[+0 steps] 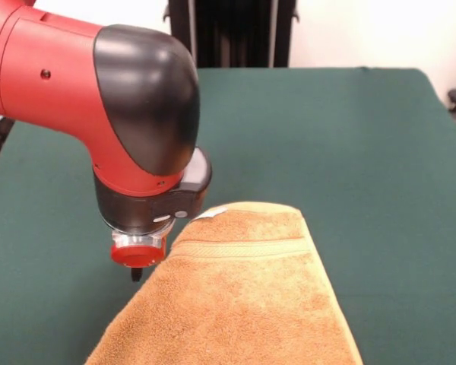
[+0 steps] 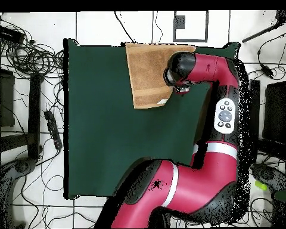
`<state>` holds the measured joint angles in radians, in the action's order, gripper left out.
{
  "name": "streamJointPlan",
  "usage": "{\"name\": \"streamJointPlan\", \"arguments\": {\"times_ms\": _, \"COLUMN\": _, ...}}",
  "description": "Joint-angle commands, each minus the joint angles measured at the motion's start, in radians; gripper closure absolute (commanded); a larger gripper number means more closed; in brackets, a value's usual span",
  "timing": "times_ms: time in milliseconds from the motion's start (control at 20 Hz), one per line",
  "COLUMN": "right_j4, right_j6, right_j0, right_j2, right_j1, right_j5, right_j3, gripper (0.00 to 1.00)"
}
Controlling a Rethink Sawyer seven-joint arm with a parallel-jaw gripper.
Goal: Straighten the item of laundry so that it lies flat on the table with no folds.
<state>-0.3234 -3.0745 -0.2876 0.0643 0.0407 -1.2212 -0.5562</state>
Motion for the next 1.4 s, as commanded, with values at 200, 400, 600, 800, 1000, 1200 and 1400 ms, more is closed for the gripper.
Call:
{"name": "streamJointPlan", "arguments": {"times_ms": 200, "right_j4": 0.017, "right_j6": 0.358, "right_j0": 0.030, "right_j2": 0.161, "right_j1": -0.044, "right_j5": -0.275, "right_j3": 0.169, "gripper": 0.00}}
{"name": "streamJointPlan", "arguments": {"times_ms": 400, "right_j4": 0.033, "right_j6": 0.336, "right_j0": 0.022, "right_j2": 0.163, "right_j1": -0.031, "right_j5": -0.279, "right_j3": 0.166, "gripper": 0.00}}
{"name": "streamJointPlan", "arguments": {"times_ms": 600, "right_j4": 0.015, "right_j6": 0.308, "right_j0": 0.017, "right_j2": 0.163, "right_j1": -0.049, "right_j5": -0.269, "right_j3": 0.196, "gripper": 0.00}}
{"name": "streamJointPlan", "arguments": {"times_ms": 800, "right_j4": -0.024, "right_j6": 0.252, "right_j0": 0.028, "right_j2": 0.099, "right_j1": -0.053, "right_j5": -0.032, "right_j3": 0.081, "gripper": 0.00}}
{"name": "streamJointPlan", "arguments": {"times_ms": 1000, "right_j4": -0.063, "right_j6": 0.201, "right_j0": 0.047, "right_j2": 0.071, "right_j1": -0.084, "right_j5": 0.080, "right_j3": 0.061, "gripper": 0.00}}
{"name": "streamJointPlan", "arguments": {"times_ms": 1200, "right_j4": -0.091, "right_j6": 0.171, "right_j0": 0.065, "right_j2": 0.062, "right_j1": -0.129, "right_j5": 0.100, "right_j3": 0.089, "gripper": 0.00}}
{"name": "streamJointPlan", "arguments": {"times_ms": 1400, "right_j4": -0.127, "right_j6": 0.138, "right_j0": 0.087, "right_j2": 0.054, "right_j1": -0.186, "right_j5": 0.092, "right_j3": 0.152, "gripper": 0.00}}
